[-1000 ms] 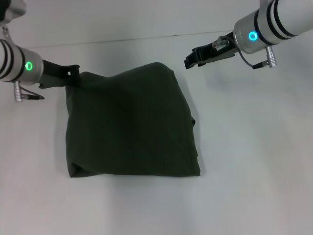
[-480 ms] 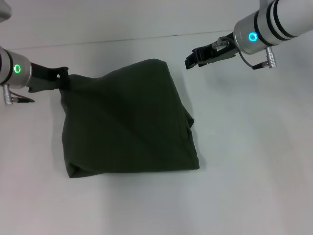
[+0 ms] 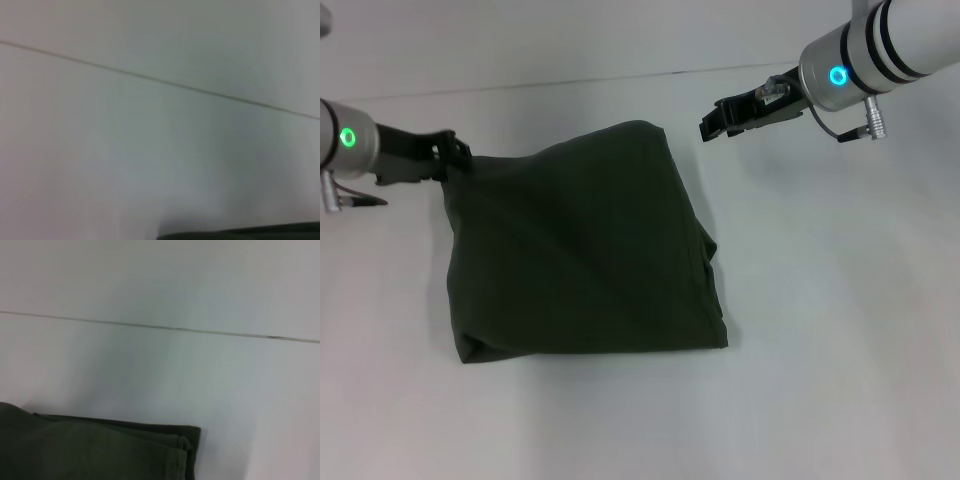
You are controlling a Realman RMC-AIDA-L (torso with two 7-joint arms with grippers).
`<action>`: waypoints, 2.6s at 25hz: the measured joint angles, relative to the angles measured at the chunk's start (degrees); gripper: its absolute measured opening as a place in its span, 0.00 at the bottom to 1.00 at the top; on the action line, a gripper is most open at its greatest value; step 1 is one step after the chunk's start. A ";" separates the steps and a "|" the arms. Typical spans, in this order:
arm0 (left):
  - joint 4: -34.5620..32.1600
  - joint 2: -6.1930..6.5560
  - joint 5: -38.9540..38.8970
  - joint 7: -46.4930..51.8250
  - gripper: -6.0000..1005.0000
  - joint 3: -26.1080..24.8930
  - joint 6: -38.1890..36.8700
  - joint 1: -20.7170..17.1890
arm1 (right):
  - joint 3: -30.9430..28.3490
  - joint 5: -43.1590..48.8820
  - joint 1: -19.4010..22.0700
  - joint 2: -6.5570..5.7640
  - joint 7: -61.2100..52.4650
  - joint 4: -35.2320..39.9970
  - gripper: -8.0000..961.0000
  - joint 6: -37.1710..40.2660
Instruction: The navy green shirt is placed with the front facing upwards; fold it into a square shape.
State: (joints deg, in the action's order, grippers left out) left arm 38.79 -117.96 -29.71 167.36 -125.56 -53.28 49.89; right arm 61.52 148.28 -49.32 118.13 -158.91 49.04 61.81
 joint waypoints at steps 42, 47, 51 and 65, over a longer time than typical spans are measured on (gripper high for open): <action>-7.75 5.14 -30.28 -26.71 0.03 -16.61 -27.91 -6.64 | -14.41 -45.48 11.11 -1.72 37.77 -18.17 0.23 7.47; -7.53 4.07 -30.02 -27.92 0.03 -15.61 -24.66 -6.36 | -14.92 -46.66 10.72 -0.01 44.36 -20.24 0.05 3.57; -7.47 4.10 -30.02 -27.94 0.03 -15.35 -24.28 -6.86 | -11.41 -46.37 7.82 1.01 49.72 -22.58 0.02 -0.03; -5.10 4.27 -30.75 -27.36 0.03 -15.75 -24.54 -9.56 | -3.92 -47.56 0.53 2.39 59.58 -30.40 0.01 -20.29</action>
State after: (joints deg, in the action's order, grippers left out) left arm 33.68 -113.69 -60.47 140.00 -141.30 -77.82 40.33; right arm 57.60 100.72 -48.79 120.51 -99.33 18.63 41.52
